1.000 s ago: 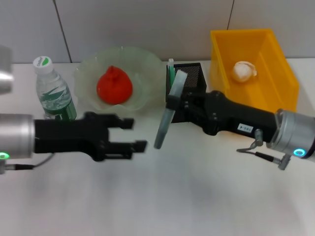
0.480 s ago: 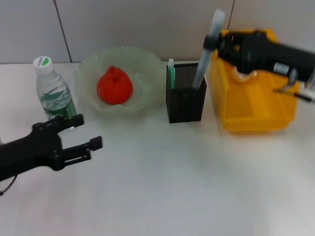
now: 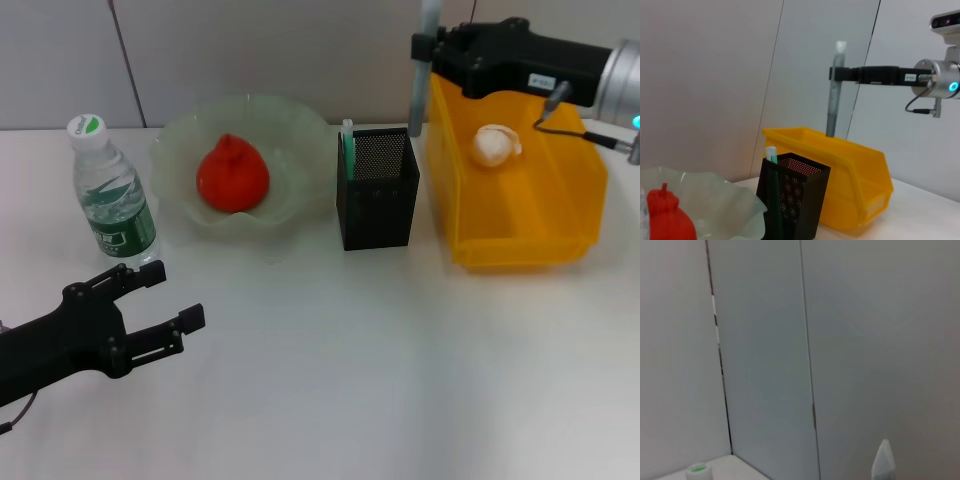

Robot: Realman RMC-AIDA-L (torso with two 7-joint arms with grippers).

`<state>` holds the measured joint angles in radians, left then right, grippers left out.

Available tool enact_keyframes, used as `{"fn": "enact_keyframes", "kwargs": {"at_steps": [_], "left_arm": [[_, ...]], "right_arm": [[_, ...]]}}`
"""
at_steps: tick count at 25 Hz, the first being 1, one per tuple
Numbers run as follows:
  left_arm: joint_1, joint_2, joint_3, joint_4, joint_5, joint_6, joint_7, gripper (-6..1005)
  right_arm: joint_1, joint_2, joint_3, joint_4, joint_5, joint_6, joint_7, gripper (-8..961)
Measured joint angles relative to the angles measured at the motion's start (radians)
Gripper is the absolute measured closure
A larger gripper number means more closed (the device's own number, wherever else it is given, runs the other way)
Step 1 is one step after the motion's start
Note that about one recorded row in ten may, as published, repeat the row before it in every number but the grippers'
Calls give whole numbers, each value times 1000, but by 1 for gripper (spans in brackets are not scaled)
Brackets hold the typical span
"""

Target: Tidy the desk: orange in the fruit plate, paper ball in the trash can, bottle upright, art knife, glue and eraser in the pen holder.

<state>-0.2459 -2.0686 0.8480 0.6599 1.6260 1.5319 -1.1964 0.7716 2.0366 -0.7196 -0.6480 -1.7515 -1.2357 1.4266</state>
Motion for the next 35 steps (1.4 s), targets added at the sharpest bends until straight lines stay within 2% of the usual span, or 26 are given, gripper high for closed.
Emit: {"fn": "enact_keyframes", "kwargs": {"at_steps": [5,9,14,19,24,29,30,32,33,34,35], "left_arm": [[-10,1,-2,-9,0,0,1,145],[-20,2,-10,-10,0,-1,2,146],[-26,2,-12,-11,0,-1,1,147],[-29,2,-12,-11,0,-1,-1,149],[-30,2,-12,-11,0,-1,1,150],[-33,2,-11,-11,0,-7,-3,151],[-33,2,-11,-11,0,-7,-3,152],[-33,2,-10,-11,0,-7,-15,152],[-33,3,-10,-13,0,-7,-33,152],[-33,5,-10,-14,1,-4,-48,152],[-33,5,-10,-14,1,-4,-48,152]], "right_arm": [[15,9,-58,27,-8,67,-11,814],[19,33,-120,36,-9,136,-26,814],[22,41,-153,43,-6,202,-24,796],[15,41,-152,51,-3,208,-18,750],[11,42,-153,52,-3,210,-18,705],[7,42,-153,48,-2,196,-15,522],[3,42,-153,40,-3,184,-8,485],[-18,42,-153,-1,-17,140,28,475],[-34,41,-153,-32,-26,108,55,470],[-83,40,-151,-116,-35,16,100,465],[-83,40,-151,-116,-35,16,100,460]]}}
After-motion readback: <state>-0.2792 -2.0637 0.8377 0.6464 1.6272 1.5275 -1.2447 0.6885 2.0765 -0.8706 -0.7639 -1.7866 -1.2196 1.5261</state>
